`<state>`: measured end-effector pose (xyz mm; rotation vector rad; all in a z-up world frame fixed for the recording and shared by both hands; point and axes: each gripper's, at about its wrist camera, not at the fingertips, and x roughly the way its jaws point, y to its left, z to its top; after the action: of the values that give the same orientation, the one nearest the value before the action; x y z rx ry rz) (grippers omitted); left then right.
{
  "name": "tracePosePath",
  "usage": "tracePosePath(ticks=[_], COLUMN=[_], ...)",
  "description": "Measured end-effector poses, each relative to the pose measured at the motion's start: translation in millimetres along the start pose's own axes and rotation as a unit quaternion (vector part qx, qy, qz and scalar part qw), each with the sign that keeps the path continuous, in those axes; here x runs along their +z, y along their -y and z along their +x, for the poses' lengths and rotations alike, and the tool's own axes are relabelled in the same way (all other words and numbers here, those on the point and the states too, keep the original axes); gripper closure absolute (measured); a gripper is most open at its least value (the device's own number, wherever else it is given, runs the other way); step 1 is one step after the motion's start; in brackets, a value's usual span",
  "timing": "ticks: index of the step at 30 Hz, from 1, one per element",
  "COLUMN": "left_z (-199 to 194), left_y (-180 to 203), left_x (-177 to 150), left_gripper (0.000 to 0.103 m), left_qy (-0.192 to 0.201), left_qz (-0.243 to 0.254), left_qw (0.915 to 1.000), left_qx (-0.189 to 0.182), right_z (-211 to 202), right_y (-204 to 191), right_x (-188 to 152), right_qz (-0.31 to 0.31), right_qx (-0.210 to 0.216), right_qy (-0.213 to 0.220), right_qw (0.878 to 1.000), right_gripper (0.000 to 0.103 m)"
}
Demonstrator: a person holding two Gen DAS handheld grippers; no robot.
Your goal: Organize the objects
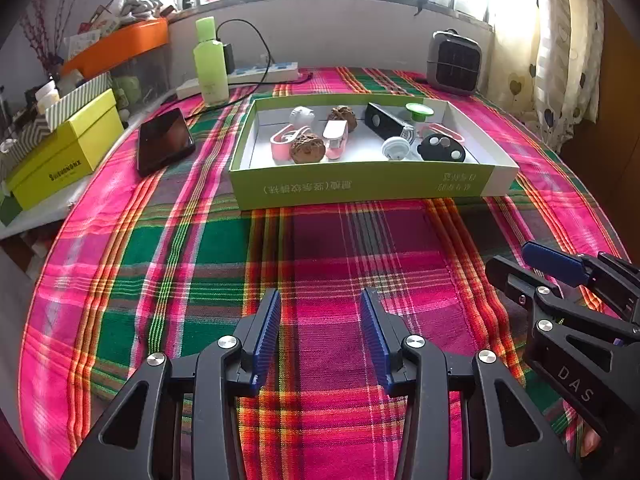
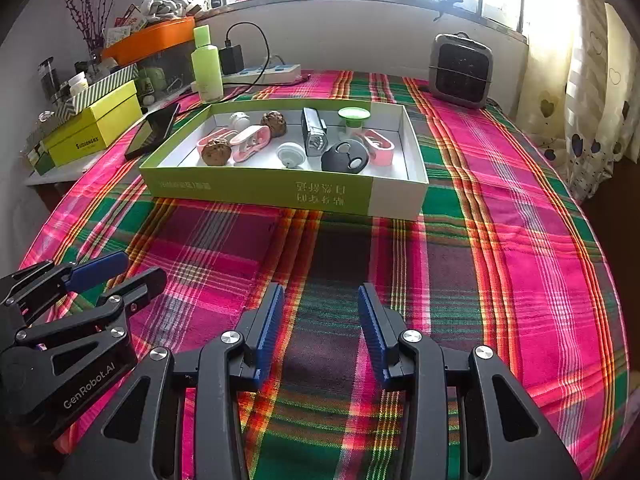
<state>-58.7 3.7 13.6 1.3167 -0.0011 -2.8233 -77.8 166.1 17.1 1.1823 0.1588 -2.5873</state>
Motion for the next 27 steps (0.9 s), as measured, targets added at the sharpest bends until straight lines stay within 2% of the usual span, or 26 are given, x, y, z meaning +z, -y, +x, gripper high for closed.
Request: tracePosePath(ticks=[11,12,14,22,27], left_z=[1.6,1.5,2.1,2.0,2.7], left_y=[1.8,1.3,2.8,4.6,6.0], left_x=[-3.1,-3.2,-3.0,-2.7,-3.0], left_gripper=[0.060,0.057,0.052,0.047,0.045], left_qy=[0.000,0.000,-0.002,-0.003,-0.003], left_qz=[-0.007,-0.008,-0.006,-0.004,-0.005], left_qw=[1.0000,1.0000,1.0000,1.0000,1.0000], left_qx=[0.004,0.002,-0.003,0.000,-0.004], right_z=[2.3,2.3,3.0,3.6,4.4], right_y=[9.8,9.5,8.3,8.6,10.2], right_x=[-3.8,-3.8,-3.8,-3.8,-3.9], right_qz=[0.019,0.018,0.016,0.017,0.021], right_qx=[-0.021,-0.022,-0.026,-0.026,-0.030], right_qy=[-0.017,-0.017,-0.020,-0.022,-0.023], right_qw=[0.999,0.999,0.999,0.999,0.999], right_gripper=[0.062,0.060,0.047,0.046,0.041])
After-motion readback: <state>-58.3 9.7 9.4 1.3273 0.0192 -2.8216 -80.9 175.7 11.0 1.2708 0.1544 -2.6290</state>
